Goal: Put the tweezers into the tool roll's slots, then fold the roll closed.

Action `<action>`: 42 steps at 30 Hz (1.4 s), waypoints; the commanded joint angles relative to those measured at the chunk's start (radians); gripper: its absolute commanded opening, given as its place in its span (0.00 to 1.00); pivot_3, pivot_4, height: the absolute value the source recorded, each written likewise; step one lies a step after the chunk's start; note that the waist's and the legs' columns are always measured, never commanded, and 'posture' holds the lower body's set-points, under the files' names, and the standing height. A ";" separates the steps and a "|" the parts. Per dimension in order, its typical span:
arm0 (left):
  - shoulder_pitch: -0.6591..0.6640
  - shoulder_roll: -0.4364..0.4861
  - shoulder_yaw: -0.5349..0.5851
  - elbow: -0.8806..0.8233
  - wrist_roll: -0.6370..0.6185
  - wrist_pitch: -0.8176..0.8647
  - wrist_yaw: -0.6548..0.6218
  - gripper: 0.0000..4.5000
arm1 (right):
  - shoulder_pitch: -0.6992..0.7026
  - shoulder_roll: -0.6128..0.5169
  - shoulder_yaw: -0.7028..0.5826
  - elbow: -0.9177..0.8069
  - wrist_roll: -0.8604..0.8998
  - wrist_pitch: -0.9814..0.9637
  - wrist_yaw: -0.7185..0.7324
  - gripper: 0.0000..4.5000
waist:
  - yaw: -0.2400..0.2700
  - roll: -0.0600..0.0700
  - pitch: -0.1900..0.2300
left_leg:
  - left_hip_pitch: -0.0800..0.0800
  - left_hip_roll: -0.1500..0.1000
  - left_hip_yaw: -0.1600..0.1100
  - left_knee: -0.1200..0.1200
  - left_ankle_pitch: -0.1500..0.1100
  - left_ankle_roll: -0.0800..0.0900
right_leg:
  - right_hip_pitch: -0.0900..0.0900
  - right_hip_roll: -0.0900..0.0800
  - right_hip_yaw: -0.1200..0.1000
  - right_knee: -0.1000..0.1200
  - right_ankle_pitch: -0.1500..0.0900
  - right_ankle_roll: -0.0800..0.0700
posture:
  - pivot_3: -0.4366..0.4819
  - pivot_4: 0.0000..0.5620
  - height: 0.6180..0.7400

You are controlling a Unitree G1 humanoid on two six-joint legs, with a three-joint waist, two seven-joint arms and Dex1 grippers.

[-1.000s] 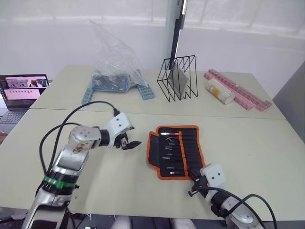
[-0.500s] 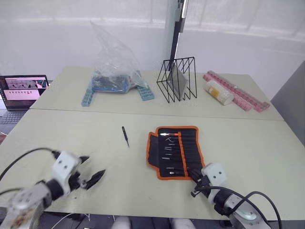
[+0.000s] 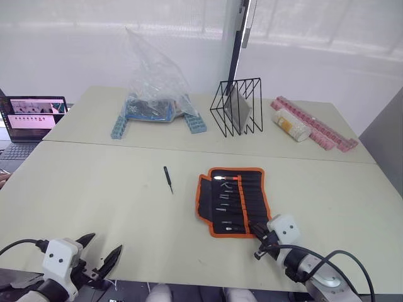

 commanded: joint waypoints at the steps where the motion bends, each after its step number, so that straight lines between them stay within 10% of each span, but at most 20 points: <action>1: -0.012 0.021 -0.021 -0.019 0.003 -0.021 0.023 0.99 | 0.013 -0.007 0.005 0.027 -0.002 0.011 0.006 0.00 | 0.000 0.000 0.000 | 0.000 0.000 0.000 0.000 0.000 0.000 | 0.000 0.000 0.000 0.000 0.000 0.000 | 0.48 0.27 0.82; 18: -0.381 -0.082 -0.408 0.022 0.223 0.163 0.412 0.99 | 0.003 -0.008 0.001 0.030 -0.006 0.007 0.002 0.00 | 0.000 -0.001 -0.001 | 0.000 -0.001 0.000 0.000 0.000 0.000 | 0.002 0.001 0.000 0.000 0.001 0.001 | 0.48 0.27 0.82; 42: -0.712 -0.227 -0.572 0.371 0.316 0.193 0.582 0.99 | -0.023 -0.015 0.005 -0.004 -0.001 0.050 -0.003 0.00 | 0.008 0.006 -0.005 | 0.002 -0.002 -0.001 0.000 0.000 0.000 | 0.004 0.001 0.001 -0.001 0.005 0.008 | 0.48 0.27 0.82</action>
